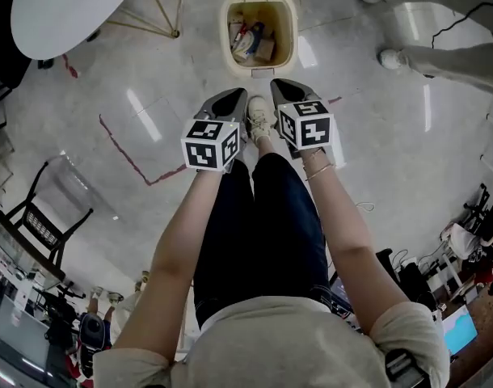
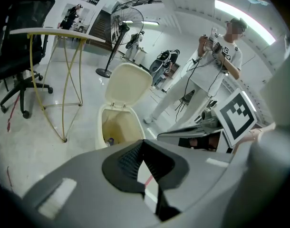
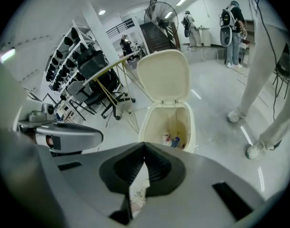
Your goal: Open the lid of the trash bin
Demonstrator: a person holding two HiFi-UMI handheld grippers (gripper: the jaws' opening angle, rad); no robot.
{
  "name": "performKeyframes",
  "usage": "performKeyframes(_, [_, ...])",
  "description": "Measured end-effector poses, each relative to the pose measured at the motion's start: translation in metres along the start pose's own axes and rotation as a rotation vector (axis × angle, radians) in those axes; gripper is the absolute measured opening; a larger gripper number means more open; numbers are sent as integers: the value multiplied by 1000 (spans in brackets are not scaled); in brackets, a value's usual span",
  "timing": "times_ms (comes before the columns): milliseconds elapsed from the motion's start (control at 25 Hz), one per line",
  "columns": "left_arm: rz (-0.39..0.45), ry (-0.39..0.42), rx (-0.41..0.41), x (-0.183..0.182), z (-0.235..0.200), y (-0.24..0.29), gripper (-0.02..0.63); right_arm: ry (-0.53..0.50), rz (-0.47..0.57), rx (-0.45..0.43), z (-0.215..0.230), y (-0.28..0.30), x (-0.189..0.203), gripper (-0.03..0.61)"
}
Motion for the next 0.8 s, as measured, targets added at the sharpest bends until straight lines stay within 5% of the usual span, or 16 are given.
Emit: performKeyframes(800, [150,213,124,-72,129,-141,8,-99,274,56,-61,-199,-95,6])
Point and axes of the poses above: the fingertips, and each gripper's own axes: y forward along the fingers, z to its right, x out of its underside, the point moved 7 cm from there along -y, backward along the fingers, and after that the axes turned 10 degrees about -y, right-handed, at the moved point
